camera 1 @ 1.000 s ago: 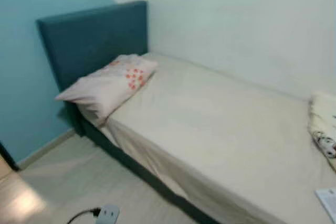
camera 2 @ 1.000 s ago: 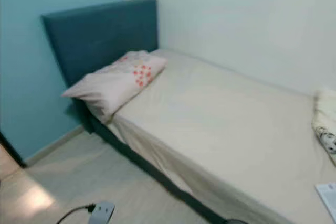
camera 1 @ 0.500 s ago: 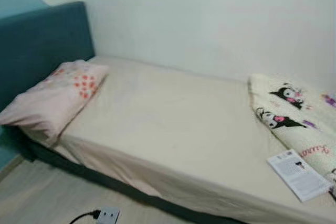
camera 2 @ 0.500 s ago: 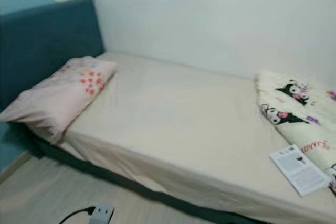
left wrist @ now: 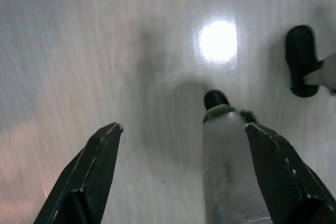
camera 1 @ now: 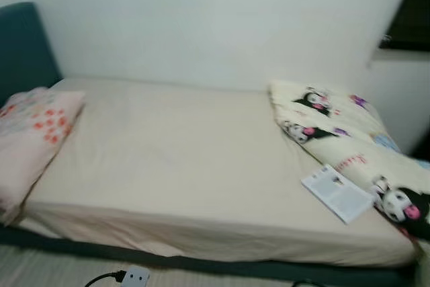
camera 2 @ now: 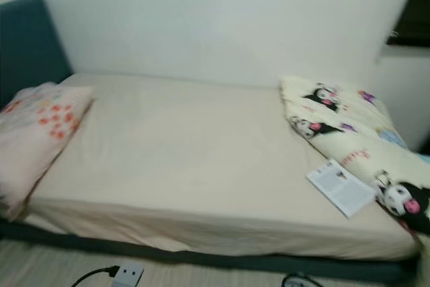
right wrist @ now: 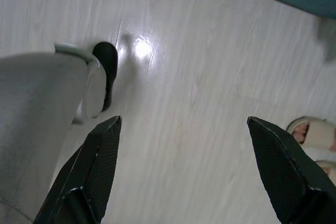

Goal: Clean up the room

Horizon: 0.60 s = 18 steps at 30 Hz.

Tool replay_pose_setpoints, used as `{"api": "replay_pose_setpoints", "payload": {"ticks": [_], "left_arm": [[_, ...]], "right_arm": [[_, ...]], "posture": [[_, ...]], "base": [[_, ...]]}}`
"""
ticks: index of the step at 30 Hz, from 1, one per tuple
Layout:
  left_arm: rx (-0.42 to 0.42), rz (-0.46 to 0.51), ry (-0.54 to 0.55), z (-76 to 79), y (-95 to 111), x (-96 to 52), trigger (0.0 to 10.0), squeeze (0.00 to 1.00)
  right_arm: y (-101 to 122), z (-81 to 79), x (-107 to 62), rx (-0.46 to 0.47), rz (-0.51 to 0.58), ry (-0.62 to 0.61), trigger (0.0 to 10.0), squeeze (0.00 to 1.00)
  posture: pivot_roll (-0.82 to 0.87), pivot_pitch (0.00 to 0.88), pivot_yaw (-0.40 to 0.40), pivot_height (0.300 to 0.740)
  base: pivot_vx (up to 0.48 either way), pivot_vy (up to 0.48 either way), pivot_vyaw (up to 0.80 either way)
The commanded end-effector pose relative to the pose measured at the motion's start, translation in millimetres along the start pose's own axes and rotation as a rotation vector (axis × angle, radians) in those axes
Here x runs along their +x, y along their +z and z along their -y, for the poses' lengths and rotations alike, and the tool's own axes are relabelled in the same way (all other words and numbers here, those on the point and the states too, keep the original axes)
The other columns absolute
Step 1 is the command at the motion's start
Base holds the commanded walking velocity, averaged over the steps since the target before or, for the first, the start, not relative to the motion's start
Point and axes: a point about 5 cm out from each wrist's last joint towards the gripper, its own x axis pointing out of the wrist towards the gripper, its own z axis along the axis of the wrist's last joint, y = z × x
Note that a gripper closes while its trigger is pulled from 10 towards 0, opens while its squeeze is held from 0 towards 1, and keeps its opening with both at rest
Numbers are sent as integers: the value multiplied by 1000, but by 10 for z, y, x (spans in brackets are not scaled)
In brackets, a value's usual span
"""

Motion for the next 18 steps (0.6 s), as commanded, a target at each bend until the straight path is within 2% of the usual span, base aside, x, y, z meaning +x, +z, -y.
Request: {"api": "replay_pose_setpoints", "payload": {"ticks": [1,9,18], "left_arm": [[-1,-21,-7,24,-33,-1,10000,0],[-35,-29,-16,47,-44,-1,10000,0],[-31,-28,-19,53,-36,0,10000,0]], "right_arm": [[40,5,1,23,25,4,10000,0],[86,-56,8,2,32,10,10000,0],[141,-55,13,3,41,2,10000,0]], "posture": [[74,0,-6,729],[76,0,-12,729],[73,0,-11,729]], "base": [[0,0,0],[0,-455,0],[0,-466,0]]}}
